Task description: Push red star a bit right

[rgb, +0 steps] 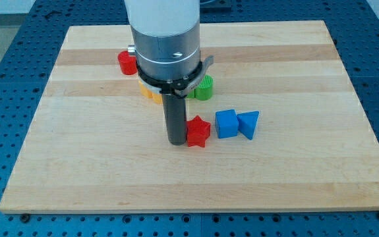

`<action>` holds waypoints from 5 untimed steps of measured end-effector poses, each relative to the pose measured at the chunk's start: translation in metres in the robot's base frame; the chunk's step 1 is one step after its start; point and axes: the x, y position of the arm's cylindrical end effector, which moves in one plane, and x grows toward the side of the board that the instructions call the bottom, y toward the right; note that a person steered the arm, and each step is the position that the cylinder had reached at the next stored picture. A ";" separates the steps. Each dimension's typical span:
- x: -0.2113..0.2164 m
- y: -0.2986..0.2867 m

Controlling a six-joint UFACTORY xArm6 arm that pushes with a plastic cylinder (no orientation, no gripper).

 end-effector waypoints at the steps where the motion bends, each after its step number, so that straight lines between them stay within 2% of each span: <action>1: 0.000 0.000; 5: -0.015 0.002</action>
